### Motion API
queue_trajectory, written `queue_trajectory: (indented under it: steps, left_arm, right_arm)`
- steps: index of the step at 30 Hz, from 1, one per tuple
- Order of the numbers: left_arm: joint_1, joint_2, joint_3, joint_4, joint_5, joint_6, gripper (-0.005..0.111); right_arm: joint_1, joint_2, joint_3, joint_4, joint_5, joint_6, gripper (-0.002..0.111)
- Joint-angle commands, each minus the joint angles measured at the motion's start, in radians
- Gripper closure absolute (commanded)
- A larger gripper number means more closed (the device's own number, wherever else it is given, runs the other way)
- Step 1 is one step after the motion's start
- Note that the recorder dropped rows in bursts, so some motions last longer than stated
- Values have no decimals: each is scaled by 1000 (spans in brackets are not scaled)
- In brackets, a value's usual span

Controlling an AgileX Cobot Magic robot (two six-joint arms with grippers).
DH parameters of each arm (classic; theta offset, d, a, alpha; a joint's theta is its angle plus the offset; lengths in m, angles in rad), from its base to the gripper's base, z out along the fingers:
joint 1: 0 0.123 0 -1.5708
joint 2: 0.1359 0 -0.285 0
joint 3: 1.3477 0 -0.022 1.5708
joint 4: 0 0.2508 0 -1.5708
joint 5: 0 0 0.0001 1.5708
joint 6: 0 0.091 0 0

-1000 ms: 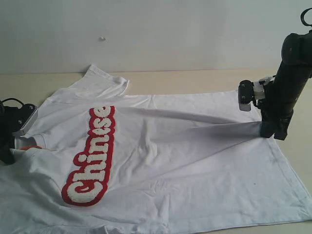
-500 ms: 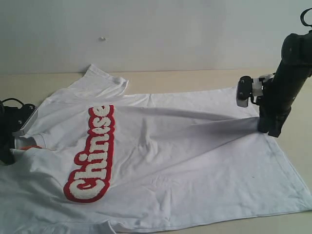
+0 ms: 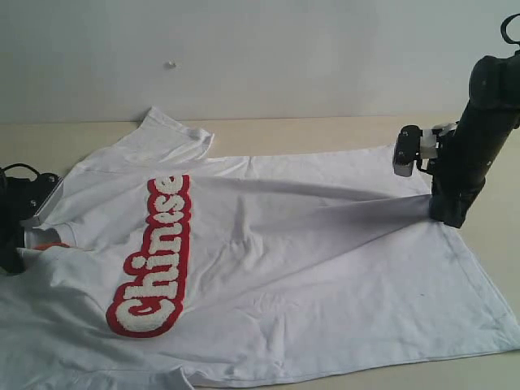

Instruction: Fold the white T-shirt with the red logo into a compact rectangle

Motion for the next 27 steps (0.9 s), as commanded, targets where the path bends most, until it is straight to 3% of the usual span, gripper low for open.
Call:
queue_trajectory:
  steps: [1, 11, 14, 27]
  left_arm:
    - [-1, 18, 6, 8, 11, 4, 106]
    - [-2, 36, 6, -52, -38, -7, 106]
    - [-2, 36, 2, -12, -95, -242, 107]
    - [0, -319, -58, 16, -260, -595, 107]
  right_arm:
    - [-2, 29, 6, -9, -56, -7, 108]
    - [-2, 29, 6, -9, -103, -16, 108]
    - [-2, 18, 6, -17, -60, -65, 108]
    - [-2, -312, 6, -7, 28, -56, 108]
